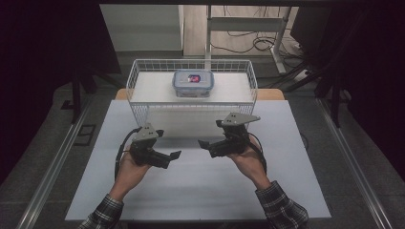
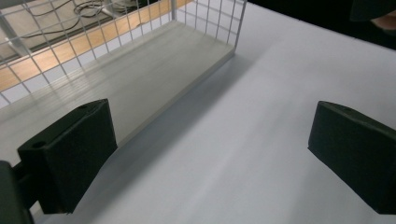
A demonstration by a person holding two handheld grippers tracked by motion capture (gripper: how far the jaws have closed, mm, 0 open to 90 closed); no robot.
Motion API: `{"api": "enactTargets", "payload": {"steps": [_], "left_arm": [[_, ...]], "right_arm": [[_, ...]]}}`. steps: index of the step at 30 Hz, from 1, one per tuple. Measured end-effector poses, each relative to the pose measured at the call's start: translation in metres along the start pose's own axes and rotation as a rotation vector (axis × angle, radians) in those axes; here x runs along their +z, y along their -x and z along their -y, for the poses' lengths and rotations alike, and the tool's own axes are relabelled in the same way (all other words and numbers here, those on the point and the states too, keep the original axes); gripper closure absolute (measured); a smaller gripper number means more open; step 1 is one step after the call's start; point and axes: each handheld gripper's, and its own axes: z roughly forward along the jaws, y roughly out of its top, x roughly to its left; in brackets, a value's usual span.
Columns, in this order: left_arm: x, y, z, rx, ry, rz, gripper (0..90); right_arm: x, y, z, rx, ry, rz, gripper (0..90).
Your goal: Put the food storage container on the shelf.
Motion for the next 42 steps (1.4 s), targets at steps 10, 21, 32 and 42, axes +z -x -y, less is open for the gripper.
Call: {"api": "enactTargets", "payload": {"steps": [10,21,32,42], "left_arm": [[0.005,0.008,0.012,-0.018,-0.003,0.002,0.6],[-0.005,0.014,0.031,-0.063,0.015,0.032,0.9],[-0.014,0.023,0.048,-0.054,0.025,0.011,1.2],[-0.014,0.034,0.066,-0.011,-0.019,-0.026,1.2]], "right_arm": [[0.005,0.001,0.025,0.009,-0.052,-0.017,0.0],[-0.009,-0.005,0.038,0.029,-0.048,-0.009,0.0],[-0.018,-0.010,0.054,0.036,-0.049,0.018,0.0],[-0.016,-0.022,0.073,0.023,-0.073,0.034,0.0]]}}
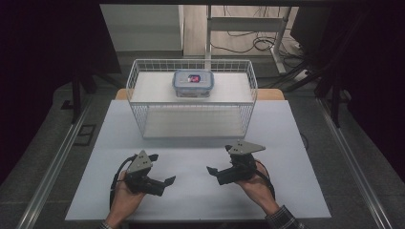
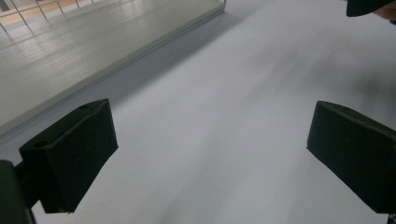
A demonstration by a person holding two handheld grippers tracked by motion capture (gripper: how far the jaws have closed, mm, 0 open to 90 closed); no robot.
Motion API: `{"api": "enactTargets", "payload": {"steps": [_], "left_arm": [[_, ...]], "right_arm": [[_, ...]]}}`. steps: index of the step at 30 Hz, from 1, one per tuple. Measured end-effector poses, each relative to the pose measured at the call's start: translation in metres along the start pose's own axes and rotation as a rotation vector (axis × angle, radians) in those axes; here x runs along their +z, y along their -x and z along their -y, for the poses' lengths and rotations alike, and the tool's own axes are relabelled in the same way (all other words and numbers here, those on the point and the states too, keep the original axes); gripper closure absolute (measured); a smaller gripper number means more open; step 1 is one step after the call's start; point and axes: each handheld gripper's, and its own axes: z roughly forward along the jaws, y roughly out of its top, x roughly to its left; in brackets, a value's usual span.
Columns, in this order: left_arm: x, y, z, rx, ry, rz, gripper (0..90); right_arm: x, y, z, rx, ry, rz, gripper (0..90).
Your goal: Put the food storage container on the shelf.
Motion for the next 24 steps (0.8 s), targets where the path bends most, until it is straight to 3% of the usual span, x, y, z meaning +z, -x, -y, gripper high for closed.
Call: {"api": "enactTargets", "payload": {"steps": [14,24], "left_arm": [[-0.005,0.002,0.013,0.008,-0.033,-0.018,1.5],[-0.020,-0.004,0.025,0.010,-0.059,-0.072,1.6]], "right_arm": [[-0.007,-0.004,0.019,-0.024,-0.032,0.032,0.0],[-0.019,-0.003,0.028,-0.038,-0.042,0.062,0.0]]}}
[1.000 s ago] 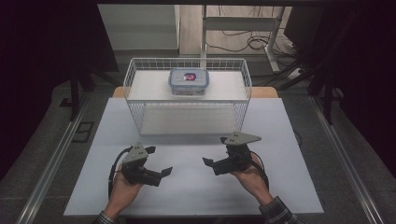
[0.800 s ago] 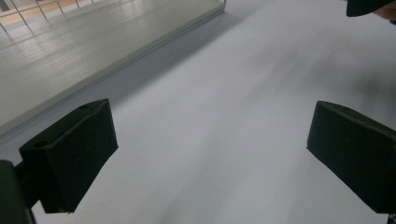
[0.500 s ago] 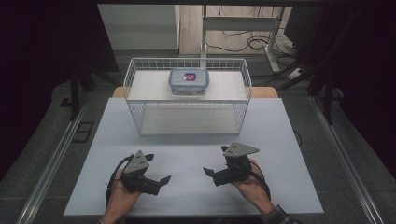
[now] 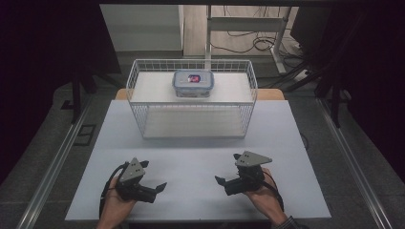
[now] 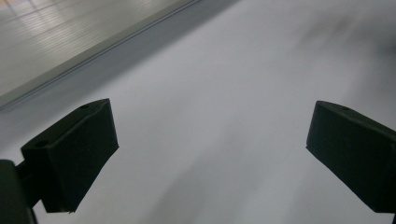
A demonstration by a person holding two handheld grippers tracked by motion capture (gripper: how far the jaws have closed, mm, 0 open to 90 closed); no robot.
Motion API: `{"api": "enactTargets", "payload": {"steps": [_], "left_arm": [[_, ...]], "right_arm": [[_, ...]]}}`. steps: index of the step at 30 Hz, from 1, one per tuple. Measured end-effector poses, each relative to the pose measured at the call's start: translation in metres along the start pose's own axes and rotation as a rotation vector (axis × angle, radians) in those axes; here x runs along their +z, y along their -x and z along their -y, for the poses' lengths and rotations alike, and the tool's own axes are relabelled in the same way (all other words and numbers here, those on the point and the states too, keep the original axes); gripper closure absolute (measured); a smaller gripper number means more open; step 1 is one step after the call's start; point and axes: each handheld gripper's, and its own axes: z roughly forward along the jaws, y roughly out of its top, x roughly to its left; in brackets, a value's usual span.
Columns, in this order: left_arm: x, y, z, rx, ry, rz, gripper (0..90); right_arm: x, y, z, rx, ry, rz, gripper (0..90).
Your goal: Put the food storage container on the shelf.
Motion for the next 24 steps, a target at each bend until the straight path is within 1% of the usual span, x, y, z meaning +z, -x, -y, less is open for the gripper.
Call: {"api": "enactTargets", "payload": {"steps": [2,4,7,9,10,12,16,18,19,21,23,24], "left_arm": [[-0.007,-0.004,0.004,-0.001,-0.003,-0.015,1.6],[-0.010,-0.006,0.005,-0.006,0.000,-0.020,1.7],[-0.019,-0.012,0.013,-0.033,0.001,-0.036,1.8],[-0.021,-0.014,0.015,-0.038,-0.001,-0.041,1.8],[-0.025,-0.016,0.018,-0.051,0.000,-0.046,1.8],[-0.027,-0.017,0.020,-0.052,0.001,-0.050,1.8],[-0.035,-0.019,0.027,-0.068,-0.001,-0.070,1.8],[-0.038,-0.020,0.028,-0.068,-0.003,-0.075,1.8],[-0.042,-0.021,0.031,-0.075,0.002,-0.084,1.9],[-0.044,-0.022,0.032,-0.080,0.002,-0.087,1.9],[-0.048,-0.023,0.036,-0.085,0.003,-0.098,1.9],[-0.049,-0.023,0.038,-0.088,0.003,-0.103,1.9]], "right_arm": [[-0.005,0.002,0.003,-0.001,-0.007,0.010,0.0],[-0.006,0.003,0.004,-0.001,-0.007,0.013,0.0],[-0.013,0.007,0.009,0.018,-0.001,0.024,0.0],[-0.015,0.007,0.009,0.021,-0.001,0.026,0.0],[-0.019,0.009,0.011,0.026,0.004,0.034,0.0],[-0.021,0.010,0.012,0.030,0.006,0.037,0.0],[-0.031,0.013,0.018,0.035,0.010,0.065,0.0],[-0.032,0.014,0.019,0.036,0.009,0.071,0.0],[-0.036,0.016,0.022,0.043,0.007,0.082,0.0],[-0.038,0.017,0.024,0.045,0.006,0.087,0.0],[-0.044,0.020,0.029,0.053,0.005,0.105,0.0],[-0.044,0.020,0.029,0.053,0.005,0.105,0.0]]}}
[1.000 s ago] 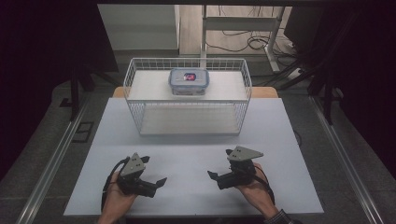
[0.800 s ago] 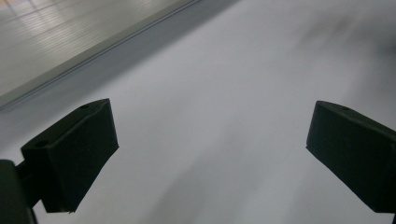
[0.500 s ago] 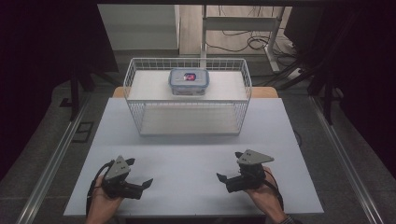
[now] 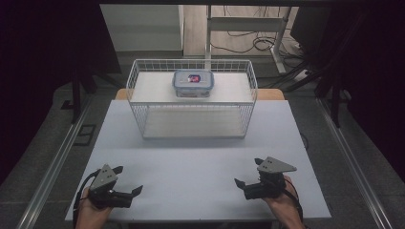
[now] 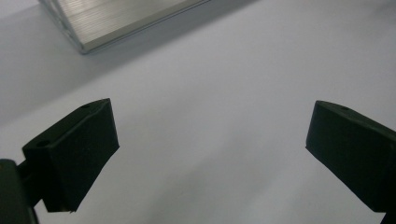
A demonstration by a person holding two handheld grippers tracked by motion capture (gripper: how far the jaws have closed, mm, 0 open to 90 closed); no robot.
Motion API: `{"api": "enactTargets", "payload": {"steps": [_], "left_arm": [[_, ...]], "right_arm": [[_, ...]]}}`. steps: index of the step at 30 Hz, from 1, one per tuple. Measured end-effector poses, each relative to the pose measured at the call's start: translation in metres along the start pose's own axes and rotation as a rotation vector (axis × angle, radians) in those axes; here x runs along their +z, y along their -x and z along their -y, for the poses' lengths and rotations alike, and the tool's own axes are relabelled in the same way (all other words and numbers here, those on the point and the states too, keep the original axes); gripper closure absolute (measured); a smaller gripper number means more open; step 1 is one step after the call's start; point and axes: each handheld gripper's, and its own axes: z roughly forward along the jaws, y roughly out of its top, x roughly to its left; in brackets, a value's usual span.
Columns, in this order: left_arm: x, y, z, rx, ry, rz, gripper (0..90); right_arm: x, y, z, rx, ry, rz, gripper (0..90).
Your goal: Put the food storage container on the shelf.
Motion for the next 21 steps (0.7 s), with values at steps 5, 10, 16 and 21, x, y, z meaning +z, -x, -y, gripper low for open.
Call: {"api": "enactTargets", "payload": {"steps": [5,10,16,21], "left_arm": [[-0.008,-0.003,0.007,-0.013,-0.006,-0.021,2.1],[-0.014,-0.006,0.014,-0.020,-0.012,-0.043,2.1],[-0.022,-0.012,0.025,-0.036,-0.013,-0.077,2.1],[-0.027,-0.016,0.031,-0.050,-0.014,-0.094,2.1]], "right_arm": [[-0.009,0.006,0.008,0.014,-0.005,0.033,0.0],[-0.018,0.011,0.016,0.028,-0.007,0.065,0.0],[-0.030,0.019,0.029,0.050,-0.009,0.111,0.0],[-0.035,0.022,0.034,0.064,-0.011,0.129,0.0]]}}
